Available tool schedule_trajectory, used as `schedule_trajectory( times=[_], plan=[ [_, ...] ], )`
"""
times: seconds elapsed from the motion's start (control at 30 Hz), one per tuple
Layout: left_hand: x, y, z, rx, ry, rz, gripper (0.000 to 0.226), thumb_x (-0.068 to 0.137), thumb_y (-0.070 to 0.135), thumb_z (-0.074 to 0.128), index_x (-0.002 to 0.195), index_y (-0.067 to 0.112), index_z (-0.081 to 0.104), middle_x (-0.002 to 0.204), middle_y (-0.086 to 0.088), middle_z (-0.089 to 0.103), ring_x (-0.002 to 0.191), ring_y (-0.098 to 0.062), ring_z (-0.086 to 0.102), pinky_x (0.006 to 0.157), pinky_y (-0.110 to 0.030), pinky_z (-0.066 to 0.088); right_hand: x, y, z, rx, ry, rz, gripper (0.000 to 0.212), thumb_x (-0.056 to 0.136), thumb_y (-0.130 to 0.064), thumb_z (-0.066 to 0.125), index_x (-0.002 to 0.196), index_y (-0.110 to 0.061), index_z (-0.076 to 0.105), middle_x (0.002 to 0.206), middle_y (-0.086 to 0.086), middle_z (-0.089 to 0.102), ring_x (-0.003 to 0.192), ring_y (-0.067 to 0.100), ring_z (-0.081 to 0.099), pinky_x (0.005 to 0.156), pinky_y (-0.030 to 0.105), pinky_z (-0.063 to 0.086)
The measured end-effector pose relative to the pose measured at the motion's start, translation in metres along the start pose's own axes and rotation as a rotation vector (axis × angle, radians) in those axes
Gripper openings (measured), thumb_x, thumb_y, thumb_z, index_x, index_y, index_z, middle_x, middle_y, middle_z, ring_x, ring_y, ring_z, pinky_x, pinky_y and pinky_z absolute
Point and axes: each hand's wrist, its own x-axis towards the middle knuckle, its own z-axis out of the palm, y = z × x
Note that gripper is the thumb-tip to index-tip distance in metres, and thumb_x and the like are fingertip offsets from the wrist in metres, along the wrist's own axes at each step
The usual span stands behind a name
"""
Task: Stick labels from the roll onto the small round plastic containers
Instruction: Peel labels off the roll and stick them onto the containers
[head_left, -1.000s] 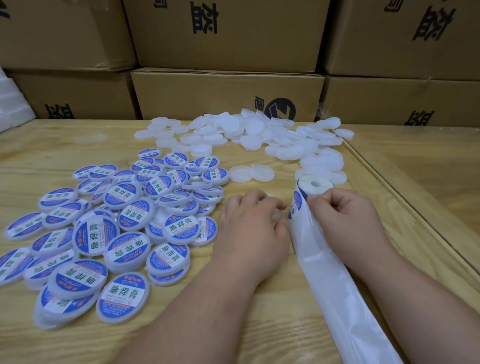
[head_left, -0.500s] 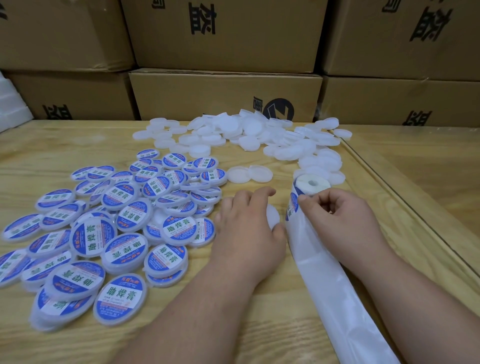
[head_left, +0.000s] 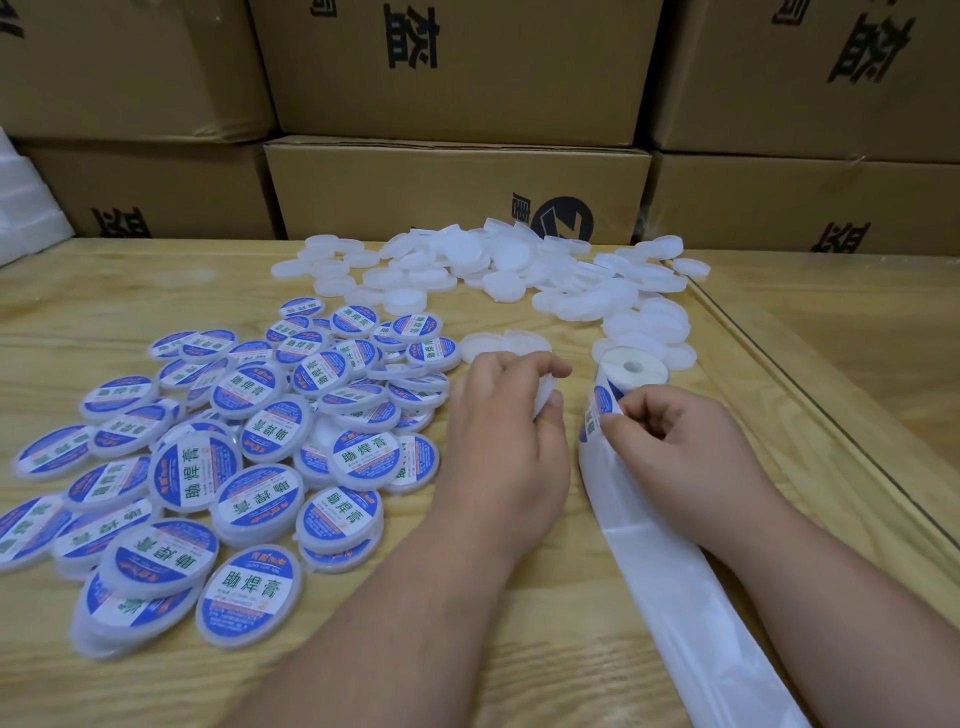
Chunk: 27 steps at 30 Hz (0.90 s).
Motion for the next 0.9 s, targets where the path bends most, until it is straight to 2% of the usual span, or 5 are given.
schedule_trajectory(
  times=[0.1, 0.2, 0.33, 0.57, 0.9],
  plan=[
    [-0.0011, 0.0036, -0.0017, -0.103, 0.023, 0.014, 0.024, 0.098, 0.025, 0.043, 0.118, 0.031, 0.055, 0.129, 0.016, 0.049, 0.127, -0.001, 0.041, 0.097, -0.005, 0.026, -0.0001, 0.0000, -0.0004, 0.017, 0.004, 0.013, 0.025, 0.087, -0.015, 0.064, 0.063, -0.014, 0.057, 0.049, -0.013, 0.041, 0.045, 0.005, 0.034, 0.043, 0.012, 0.031],
    [-0.0012, 0.0065, -0.0021, -0.158, 0.046, 0.030, 0.022, 0.093, 0.017, 0.046, 0.107, 0.033, 0.053, 0.109, 0.022, 0.054, 0.109, 0.005, 0.048, 0.087, -0.001, 0.030, -0.0001, 0.0000, -0.0012, 0.027, 0.001, 0.004, 0.024, 0.086, -0.012, 0.062, 0.063, -0.014, 0.056, 0.049, -0.012, 0.039, 0.046, 0.005, 0.033, 0.043, 0.013, 0.030],
    [-0.0008, 0.0053, -0.0008, -0.154, -0.048, -0.010, 0.028, 0.085, 0.008, 0.054, 0.094, 0.034, 0.057, 0.090, 0.025, 0.055, 0.090, 0.001, 0.052, 0.074, -0.013, 0.039, -0.0011, -0.0011, -0.0011, 0.055, -0.030, -0.030, 0.017, 0.085, -0.009, 0.063, 0.068, -0.012, 0.061, 0.053, -0.010, 0.043, 0.050, 0.006, 0.036, 0.046, 0.015, 0.032],
    [-0.0001, 0.0099, -0.0019, -0.222, -0.155, -0.121, 0.017, 0.090, 0.026, 0.071, 0.097, 0.039, 0.062, 0.099, 0.037, 0.062, 0.096, 0.013, 0.058, 0.073, -0.004, 0.040, -0.0039, -0.0010, -0.0005, 0.175, -0.175, -0.072, 0.015, 0.091, -0.008, 0.065, 0.079, -0.016, 0.069, 0.058, -0.005, 0.052, 0.057, 0.011, 0.045, 0.055, 0.025, 0.039],
    [0.0007, 0.0068, -0.0012, -0.218, -0.138, -0.118, 0.019, 0.094, 0.020, 0.064, 0.102, 0.037, 0.064, 0.099, 0.037, 0.062, 0.095, 0.017, 0.056, 0.073, -0.001, 0.039, -0.0041, -0.0026, -0.0023, 0.187, -0.229, -0.077, 0.024, 0.093, -0.002, 0.062, 0.082, -0.020, 0.071, 0.057, -0.006, 0.051, 0.056, 0.011, 0.044, 0.052, 0.022, 0.037]
  ],
)
